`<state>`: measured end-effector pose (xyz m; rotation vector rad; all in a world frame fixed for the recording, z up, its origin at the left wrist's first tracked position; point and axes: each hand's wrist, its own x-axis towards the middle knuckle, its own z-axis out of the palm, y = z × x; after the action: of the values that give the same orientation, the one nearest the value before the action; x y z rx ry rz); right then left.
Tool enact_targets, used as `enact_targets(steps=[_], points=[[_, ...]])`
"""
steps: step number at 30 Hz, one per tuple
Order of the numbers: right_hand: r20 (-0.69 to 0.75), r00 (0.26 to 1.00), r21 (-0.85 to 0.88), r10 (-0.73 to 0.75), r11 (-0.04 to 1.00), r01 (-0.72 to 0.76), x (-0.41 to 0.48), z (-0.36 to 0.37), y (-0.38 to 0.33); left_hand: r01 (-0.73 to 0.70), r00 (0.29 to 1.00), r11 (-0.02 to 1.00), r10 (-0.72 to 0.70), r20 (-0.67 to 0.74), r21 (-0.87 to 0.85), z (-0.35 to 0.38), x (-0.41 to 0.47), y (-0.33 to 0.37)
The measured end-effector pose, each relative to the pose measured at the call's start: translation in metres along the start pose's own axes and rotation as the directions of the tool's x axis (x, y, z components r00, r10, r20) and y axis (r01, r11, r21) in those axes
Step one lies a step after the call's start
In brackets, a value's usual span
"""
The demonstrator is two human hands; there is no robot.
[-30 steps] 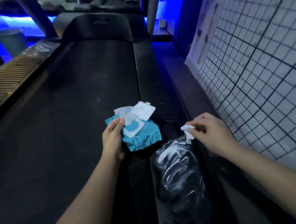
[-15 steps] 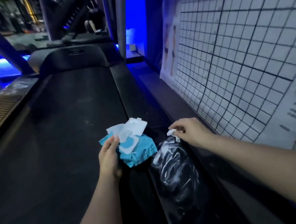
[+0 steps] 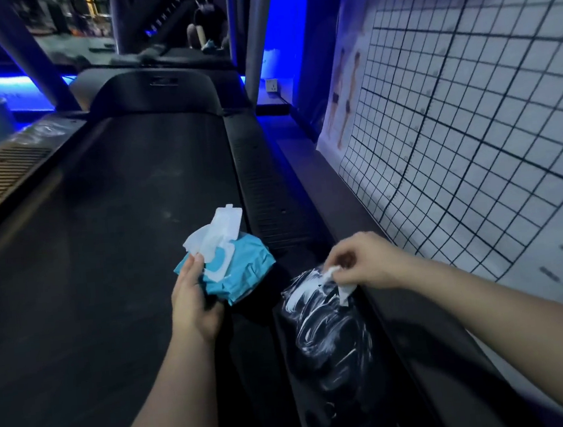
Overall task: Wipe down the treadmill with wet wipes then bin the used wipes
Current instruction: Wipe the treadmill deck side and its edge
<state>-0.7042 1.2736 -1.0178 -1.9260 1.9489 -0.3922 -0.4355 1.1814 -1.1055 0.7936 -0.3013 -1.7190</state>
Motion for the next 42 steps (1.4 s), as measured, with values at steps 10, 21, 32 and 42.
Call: enact_targets(steps=[10,21,32,42], points=[[-0.267,0.963,-0.082,-0.033,0.997,0.011,0.021,0.020,0.022,-0.007,0.999,0.999,0.006,0.046,0.036,-0.001,0.012,-0.009],[-0.229,0.967,-0.077,-0.114,0.992,0.099,0.003,0.023,0.018,-0.052,0.999,0.992,0.050,0.013,0.112,0.011,0.003,-0.009],[0.192,0.976,0.056,-0.098,0.994,0.089,-0.016,-0.005,-0.007,-0.036,0.999,0.999,0.036,0.002,0.014,0.008,0.003,-0.009],[-0.248,0.969,0.119,0.015,0.993,0.015,-0.002,0.011,0.016,-0.025,1.000,0.997,0.024,0.005,0.079,0.009,0.000,-0.007]])
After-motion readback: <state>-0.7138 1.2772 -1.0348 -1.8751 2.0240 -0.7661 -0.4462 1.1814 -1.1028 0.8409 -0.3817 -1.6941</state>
